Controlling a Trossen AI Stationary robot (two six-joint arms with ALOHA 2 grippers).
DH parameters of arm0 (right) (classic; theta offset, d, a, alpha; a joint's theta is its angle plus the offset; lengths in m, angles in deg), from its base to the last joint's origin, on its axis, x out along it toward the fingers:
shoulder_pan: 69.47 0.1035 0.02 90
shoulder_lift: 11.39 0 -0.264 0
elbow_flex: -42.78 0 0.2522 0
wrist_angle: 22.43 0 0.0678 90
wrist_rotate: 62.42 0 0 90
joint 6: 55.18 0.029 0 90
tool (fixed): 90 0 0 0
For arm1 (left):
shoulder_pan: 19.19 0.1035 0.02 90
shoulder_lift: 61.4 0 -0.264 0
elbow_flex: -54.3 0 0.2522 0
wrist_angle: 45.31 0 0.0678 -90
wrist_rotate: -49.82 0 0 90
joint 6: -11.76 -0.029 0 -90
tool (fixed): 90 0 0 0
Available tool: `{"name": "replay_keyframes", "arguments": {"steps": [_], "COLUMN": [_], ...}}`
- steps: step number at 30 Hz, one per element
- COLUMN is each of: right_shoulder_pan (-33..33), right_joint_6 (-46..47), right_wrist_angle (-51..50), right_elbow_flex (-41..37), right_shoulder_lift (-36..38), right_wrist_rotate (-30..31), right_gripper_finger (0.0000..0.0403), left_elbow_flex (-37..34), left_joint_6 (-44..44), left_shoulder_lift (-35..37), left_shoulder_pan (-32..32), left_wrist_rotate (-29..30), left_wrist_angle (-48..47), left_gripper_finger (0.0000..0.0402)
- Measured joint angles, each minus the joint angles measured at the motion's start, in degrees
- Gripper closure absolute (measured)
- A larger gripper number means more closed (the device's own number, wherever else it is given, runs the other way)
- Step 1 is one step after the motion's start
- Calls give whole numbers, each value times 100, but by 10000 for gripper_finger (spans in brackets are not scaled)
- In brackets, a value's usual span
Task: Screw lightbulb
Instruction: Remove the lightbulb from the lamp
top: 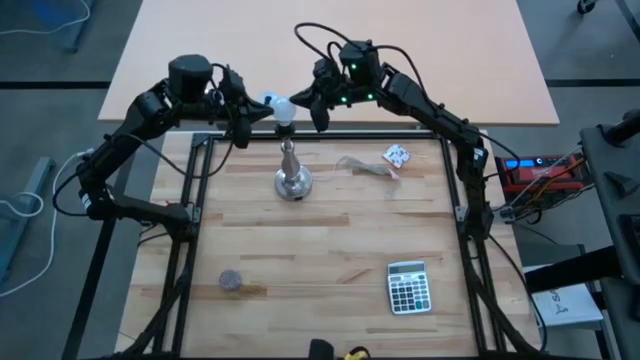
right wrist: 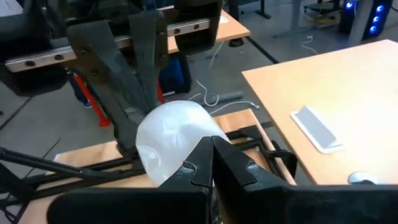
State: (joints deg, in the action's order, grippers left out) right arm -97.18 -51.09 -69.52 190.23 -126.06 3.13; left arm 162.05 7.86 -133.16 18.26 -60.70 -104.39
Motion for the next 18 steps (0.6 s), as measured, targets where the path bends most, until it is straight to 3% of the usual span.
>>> {"name": "replay_keyframes", "arguments": {"steps": [6, 10, 14, 18], "right_shoulder_pan": [-40, -47, -57, -68], "right_joint_6": [39, -8, -87, 52], "right_wrist_angle": [-37, -51, -60, -95], "right_elbow_flex": [-4, -4, -4, -1], "right_shoulder_lift": [39, 165, 205, 167], "right_wrist_rotate": [40, -16, -467, -985], "right_gripper_finger": [403, 403, 403, 403], "left_elbow_flex": [0, 0, 0, -2], "left_joint_6": [-4, -123, -199, -179], "left_shoulder_lift": [79, 236, 259, 194], "left_shoulder_pan": [8, 9, 11, 15], "left_wrist_rotate": [197, 656, 1105, 1100], "left_wrist_angle": [-37, -35, -58, -126], "left_gripper_finger": [401, 401, 401, 401]}}
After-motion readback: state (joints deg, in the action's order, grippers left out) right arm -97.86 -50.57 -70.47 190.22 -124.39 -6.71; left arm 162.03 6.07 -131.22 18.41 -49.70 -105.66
